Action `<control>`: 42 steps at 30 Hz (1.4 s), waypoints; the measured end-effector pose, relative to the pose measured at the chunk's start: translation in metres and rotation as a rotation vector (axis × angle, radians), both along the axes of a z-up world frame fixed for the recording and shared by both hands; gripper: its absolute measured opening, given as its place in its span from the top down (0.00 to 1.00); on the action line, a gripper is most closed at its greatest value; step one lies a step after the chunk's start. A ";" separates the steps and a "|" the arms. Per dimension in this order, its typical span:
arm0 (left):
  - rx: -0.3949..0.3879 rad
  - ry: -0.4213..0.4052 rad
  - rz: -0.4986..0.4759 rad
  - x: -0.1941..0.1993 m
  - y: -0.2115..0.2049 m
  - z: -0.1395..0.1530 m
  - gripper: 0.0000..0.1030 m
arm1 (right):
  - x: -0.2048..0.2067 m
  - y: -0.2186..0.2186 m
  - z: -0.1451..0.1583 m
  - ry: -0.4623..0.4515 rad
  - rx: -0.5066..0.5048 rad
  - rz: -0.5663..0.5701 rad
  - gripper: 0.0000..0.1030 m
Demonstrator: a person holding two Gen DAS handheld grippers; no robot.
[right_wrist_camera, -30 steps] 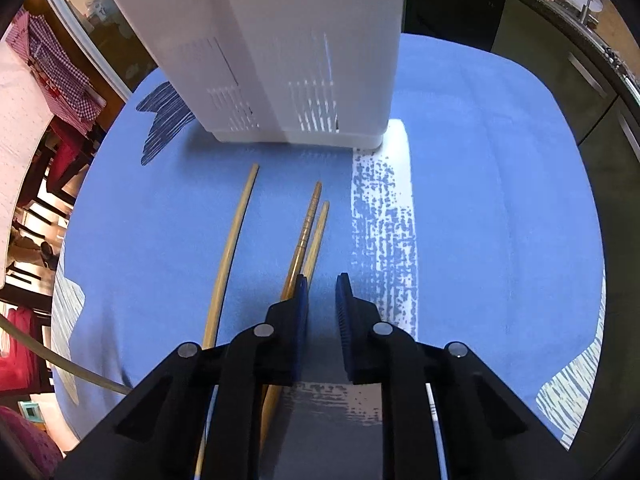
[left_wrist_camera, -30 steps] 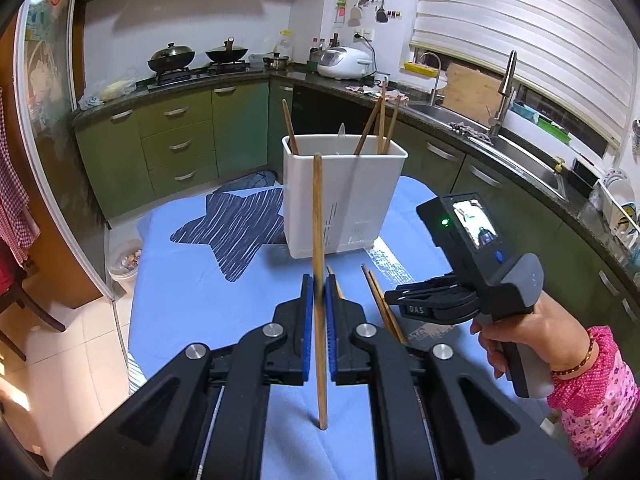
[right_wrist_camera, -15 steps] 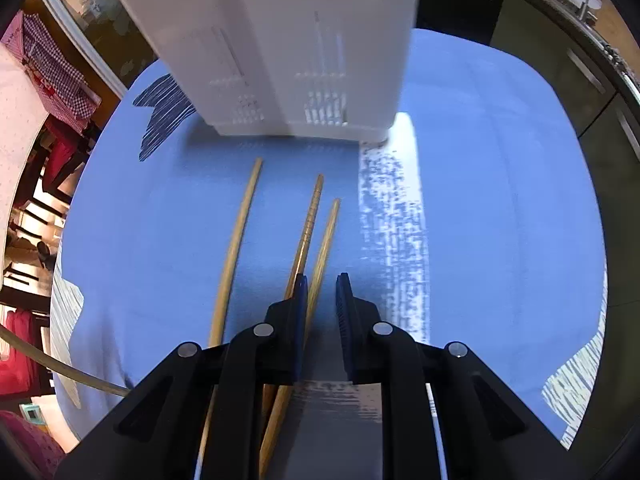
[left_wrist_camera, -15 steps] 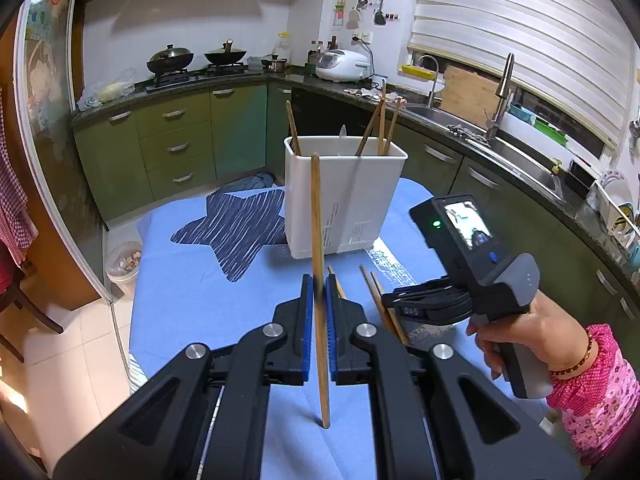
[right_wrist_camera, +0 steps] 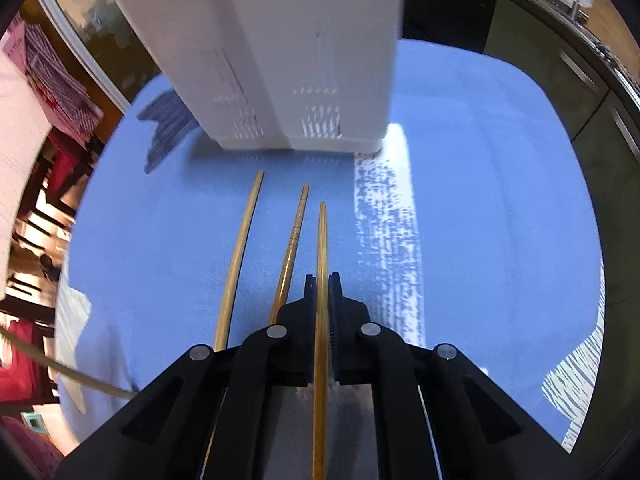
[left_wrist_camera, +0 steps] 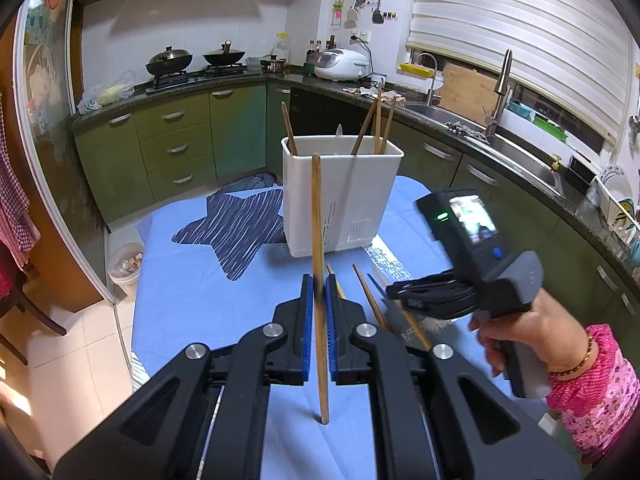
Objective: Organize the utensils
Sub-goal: 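Carry both held chopsticks up over the white holder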
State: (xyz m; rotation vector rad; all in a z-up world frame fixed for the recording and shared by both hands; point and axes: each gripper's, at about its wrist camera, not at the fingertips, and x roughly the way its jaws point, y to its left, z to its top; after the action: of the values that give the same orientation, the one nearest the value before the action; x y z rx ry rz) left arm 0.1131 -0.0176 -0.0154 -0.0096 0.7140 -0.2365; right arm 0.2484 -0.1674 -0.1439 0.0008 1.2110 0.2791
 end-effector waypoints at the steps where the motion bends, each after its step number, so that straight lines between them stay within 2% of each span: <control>1: -0.001 0.000 0.000 0.000 0.000 -0.001 0.94 | -0.004 -0.004 0.006 -0.015 0.010 -0.001 0.93; 7: 0.008 -0.012 0.003 -0.006 -0.002 0.002 0.94 | -0.038 -0.034 0.059 -0.148 0.118 -0.010 0.93; 16: 0.022 -0.030 0.001 -0.017 -0.003 0.010 0.94 | -0.092 -0.074 0.102 -0.268 0.236 -0.032 0.93; 23: 0.028 -0.055 0.000 -0.024 -0.003 0.019 0.94 | -0.120 -0.088 0.127 -0.321 0.280 -0.020 0.93; 34: 0.034 -0.082 -0.008 -0.023 -0.007 0.039 0.94 | -0.126 -0.097 0.183 -0.445 0.310 -0.008 0.93; 42: 0.021 -0.139 -0.038 -0.002 -0.018 0.086 0.94 | -0.116 -0.099 0.230 -0.524 0.281 0.015 0.93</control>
State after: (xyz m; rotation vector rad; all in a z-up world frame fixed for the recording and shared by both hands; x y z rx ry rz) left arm 0.1113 -0.0359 0.0706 0.0403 0.5787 -0.2632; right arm 0.1329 -0.2662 0.0862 0.1542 0.6453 0.4304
